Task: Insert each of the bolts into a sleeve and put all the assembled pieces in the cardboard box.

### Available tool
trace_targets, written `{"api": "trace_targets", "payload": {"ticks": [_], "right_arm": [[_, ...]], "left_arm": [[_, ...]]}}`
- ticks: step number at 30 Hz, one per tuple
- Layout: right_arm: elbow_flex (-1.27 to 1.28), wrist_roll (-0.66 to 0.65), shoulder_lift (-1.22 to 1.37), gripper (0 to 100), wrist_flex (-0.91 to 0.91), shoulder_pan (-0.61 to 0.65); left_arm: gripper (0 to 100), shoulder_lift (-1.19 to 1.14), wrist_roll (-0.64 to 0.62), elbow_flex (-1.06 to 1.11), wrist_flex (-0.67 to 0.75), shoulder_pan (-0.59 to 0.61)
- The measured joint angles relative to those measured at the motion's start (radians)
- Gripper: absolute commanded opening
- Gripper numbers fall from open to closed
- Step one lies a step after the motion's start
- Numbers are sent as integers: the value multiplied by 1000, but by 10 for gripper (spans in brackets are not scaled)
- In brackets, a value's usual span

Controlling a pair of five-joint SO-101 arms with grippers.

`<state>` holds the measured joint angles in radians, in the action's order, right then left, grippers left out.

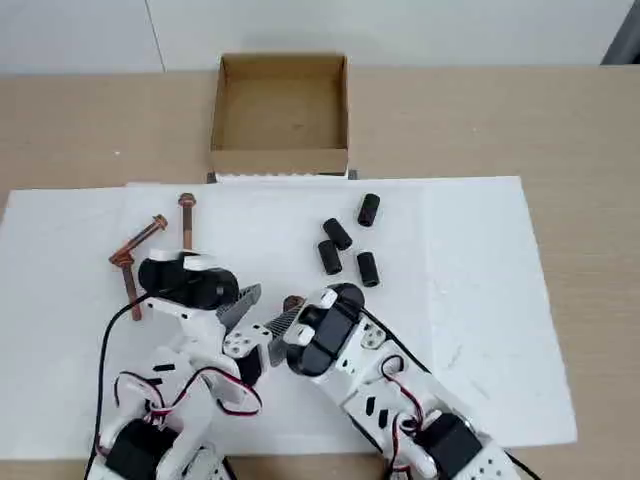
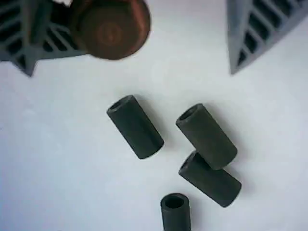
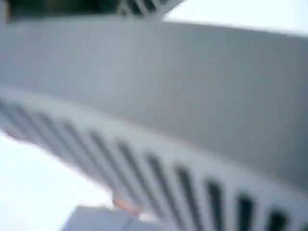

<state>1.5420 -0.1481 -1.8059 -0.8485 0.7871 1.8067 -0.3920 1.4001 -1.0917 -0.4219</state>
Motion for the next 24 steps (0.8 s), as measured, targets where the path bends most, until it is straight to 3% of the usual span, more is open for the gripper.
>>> {"api": "trace_targets", "payload": {"ticks": [6,11,15,20,24], "right_arm": [[-2,0,0,2,0,2],[-2,0,0,2,0,-78],[-2,0,0,2,-3,-189],[-2,0,0,2,-83,-307],[-14,81,0,2,-149,-385]], "left_arm": [[227,0,0,-77,0,6],[17,0,0,-147,0,8],[5,0,38,-184,0,26],[6,0,206,-166,41,192],[6,0,315,-52,58,370]]}}
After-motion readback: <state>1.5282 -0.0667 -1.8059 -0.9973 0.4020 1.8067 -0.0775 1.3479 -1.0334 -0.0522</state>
